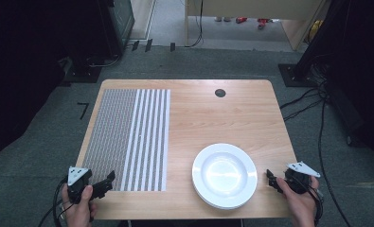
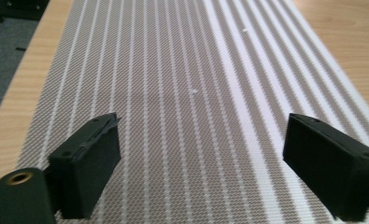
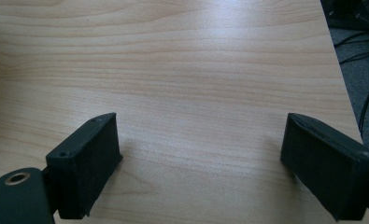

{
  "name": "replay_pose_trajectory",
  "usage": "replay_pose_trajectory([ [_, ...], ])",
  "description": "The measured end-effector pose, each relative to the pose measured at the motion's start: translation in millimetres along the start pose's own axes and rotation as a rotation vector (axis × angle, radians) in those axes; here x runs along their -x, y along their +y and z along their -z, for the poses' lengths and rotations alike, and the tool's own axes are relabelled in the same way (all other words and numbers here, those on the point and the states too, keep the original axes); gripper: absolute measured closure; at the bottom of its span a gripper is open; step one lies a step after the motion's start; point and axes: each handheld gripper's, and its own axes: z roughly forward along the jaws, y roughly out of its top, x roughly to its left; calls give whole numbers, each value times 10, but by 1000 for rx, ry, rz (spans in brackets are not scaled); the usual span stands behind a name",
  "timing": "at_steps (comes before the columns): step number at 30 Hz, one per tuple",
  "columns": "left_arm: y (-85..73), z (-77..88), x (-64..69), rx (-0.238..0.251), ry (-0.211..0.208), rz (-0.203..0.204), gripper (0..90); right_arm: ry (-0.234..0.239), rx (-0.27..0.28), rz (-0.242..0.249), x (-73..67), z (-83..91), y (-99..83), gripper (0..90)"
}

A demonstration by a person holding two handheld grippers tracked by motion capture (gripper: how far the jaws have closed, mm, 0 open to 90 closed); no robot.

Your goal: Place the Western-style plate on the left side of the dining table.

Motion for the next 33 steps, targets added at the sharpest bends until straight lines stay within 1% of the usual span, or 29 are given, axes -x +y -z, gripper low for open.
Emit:
replay_pose_trajectory([
  [1,0,0,0,0,0,0,135,0,0,0,0,0,0,111],
  [2,24,-16,44,-2,-11,-5,135,1,-1,0,0,-3,2,106],
  [3,24,-16,44,-2,-11,-5,135,1,-1,0,0,-3,2,106],
  [4,54,-34,93,-14,-38,-14,135,1,-1,2,3,-6,4,100],
  [7,97,-58,179,-20,-64,-36,135,3,-3,3,5,-10,7,95],
  [9,130,-85,251,-13,-66,-43,135,3,-3,3,5,-10,7,95],
  [14,216,-148,432,-8,-91,-66,135,2,-3,3,4,-9,7,95],
  [17,263,-190,550,-3,-106,-72,134,3,-3,3,5,-9,8,95],
  [21,293,-240,663,-3,-123,-79,134,5,-5,3,5,-9,9,92],
  [29,361,-319,854,5,-154,-86,134,3,-4,5,6,-12,11,89],
  [33,369,-370,957,2,-171,-91,134,3,-4,4,5,-13,11,89],
])
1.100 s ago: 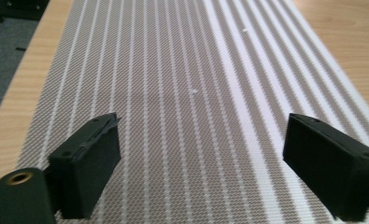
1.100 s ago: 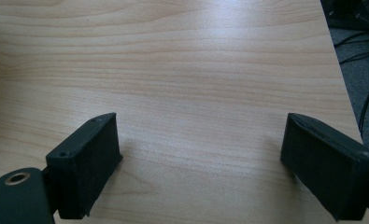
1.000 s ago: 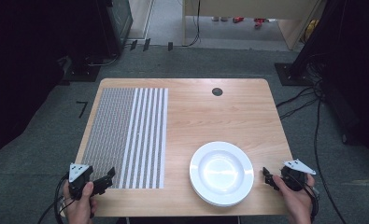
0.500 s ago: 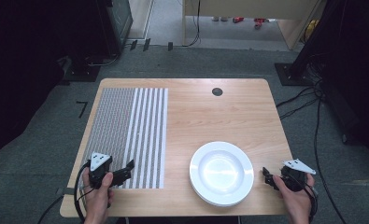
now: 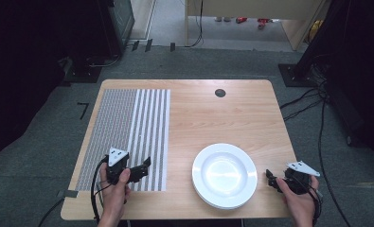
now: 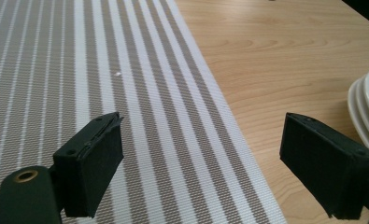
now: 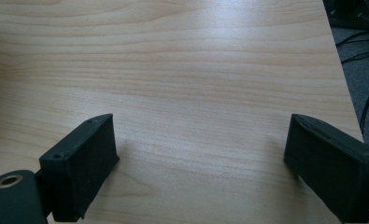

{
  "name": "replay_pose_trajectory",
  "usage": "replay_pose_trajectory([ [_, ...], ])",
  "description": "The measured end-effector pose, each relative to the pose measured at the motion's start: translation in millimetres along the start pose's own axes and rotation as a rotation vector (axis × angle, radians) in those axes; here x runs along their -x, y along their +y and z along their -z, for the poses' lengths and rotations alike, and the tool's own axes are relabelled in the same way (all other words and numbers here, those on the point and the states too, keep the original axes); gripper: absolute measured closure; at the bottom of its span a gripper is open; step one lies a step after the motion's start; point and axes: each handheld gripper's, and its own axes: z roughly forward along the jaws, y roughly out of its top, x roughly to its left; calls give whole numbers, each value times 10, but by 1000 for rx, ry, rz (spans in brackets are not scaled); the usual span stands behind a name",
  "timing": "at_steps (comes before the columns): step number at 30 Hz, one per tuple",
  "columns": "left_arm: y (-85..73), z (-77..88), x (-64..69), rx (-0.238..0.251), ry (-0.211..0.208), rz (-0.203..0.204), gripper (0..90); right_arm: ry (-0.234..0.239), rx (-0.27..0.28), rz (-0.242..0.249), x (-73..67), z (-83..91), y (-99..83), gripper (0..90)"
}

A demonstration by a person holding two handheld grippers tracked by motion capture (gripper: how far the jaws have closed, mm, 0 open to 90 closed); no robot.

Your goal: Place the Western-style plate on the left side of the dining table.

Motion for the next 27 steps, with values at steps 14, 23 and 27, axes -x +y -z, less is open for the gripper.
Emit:
replay_pose_trajectory([
  [14,-58,-256,371,-46,-107,-53,134,-5,0,-4,-16,-13,13,92],
  [23,-94,-312,550,-64,-151,-75,134,-31,66,-62,-104,127,81,137],
  [27,-117,-333,639,-75,-166,-92,134,-7,91,-92,-158,193,118,136],
])
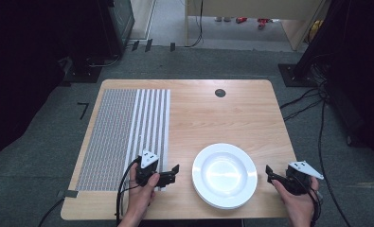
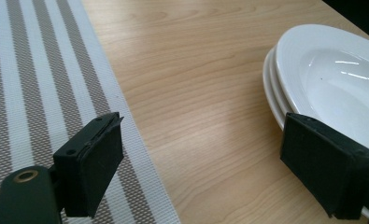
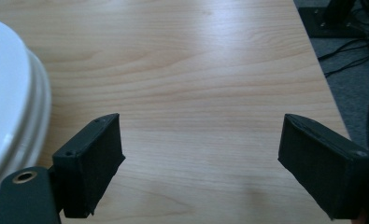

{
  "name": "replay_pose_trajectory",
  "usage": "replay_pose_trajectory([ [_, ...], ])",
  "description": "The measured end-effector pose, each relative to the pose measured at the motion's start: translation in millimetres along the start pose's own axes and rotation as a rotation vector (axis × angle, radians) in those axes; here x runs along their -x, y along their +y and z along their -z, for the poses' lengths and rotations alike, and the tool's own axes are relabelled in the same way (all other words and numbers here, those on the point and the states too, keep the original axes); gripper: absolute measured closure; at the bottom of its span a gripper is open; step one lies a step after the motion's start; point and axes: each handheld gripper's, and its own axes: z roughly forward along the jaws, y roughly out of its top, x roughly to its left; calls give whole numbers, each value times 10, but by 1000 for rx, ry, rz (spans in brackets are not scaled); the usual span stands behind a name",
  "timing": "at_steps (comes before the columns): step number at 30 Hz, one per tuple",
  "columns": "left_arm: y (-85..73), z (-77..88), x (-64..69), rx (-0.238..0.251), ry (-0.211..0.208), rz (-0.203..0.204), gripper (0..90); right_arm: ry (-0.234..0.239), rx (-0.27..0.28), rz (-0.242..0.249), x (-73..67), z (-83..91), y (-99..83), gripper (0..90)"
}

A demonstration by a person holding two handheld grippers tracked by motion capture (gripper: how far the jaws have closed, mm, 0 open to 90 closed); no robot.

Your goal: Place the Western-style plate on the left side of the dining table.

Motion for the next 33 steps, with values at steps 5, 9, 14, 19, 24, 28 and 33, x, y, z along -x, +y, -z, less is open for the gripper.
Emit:
replay_pose_trajectory([
  [5,-7,-28,76,-3,-17,-9,134,41,5,-19,-103,49,35,138],
  [9,-13,-54,126,-7,-28,-11,134,67,24,-6,-212,87,61,140],
  [14,-16,-84,204,-16,-26,-26,134,96,46,14,-349,115,68,157],
  [19,-16,-104,256,-21,-34,-27,134,104,39,-3,-440,120,68,212],
  [24,-23,-116,334,-21,-62,-21,134,132,50,1,-559,137,67,241],
  [28,-34,-131,390,-29,-89,-22,137,140,69,19,-621,130,56,327],
  [33,-57,-147,454,-34,-121,-25,192,190,94,-32,-609,147,44,553],
])
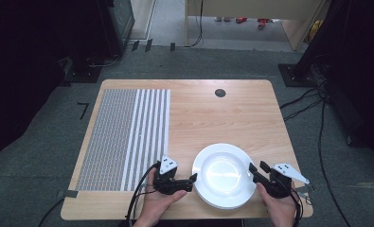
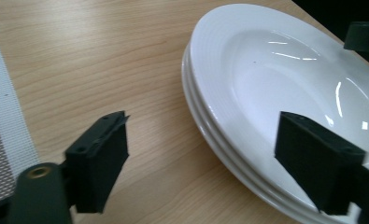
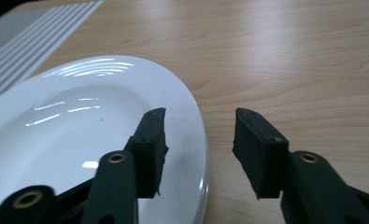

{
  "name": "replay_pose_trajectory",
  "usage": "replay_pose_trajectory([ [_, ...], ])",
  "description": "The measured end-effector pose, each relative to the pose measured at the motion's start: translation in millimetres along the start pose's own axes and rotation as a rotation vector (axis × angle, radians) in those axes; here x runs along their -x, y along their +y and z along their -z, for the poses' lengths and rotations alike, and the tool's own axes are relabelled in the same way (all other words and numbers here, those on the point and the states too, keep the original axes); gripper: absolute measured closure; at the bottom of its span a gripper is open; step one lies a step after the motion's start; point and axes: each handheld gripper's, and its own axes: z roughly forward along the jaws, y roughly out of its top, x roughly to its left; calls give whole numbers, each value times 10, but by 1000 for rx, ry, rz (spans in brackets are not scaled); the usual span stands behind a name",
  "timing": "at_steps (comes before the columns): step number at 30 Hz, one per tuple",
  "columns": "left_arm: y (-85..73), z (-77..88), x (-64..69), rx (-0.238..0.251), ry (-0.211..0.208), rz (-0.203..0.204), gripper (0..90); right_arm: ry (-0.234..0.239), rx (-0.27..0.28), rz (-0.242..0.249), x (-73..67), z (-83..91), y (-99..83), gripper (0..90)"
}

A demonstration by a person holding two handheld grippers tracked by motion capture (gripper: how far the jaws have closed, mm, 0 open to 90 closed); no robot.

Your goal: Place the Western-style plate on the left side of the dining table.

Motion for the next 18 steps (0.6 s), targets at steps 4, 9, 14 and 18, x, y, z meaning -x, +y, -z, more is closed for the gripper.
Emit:
replay_pose_trajectory([
  [4,-18,-11,30,13,-22,30,305,46,1,-34,36,0,-10,616],
  [9,-40,-33,53,8,-34,39,389,67,-32,-53,36,-20,-32,688],
  [14,-69,-76,82,-11,-44,38,407,108,-33,-104,107,-22,-41,736],
  [18,-83,-100,101,-20,-54,43,428,120,-32,-150,155,-10,-59,792],
])
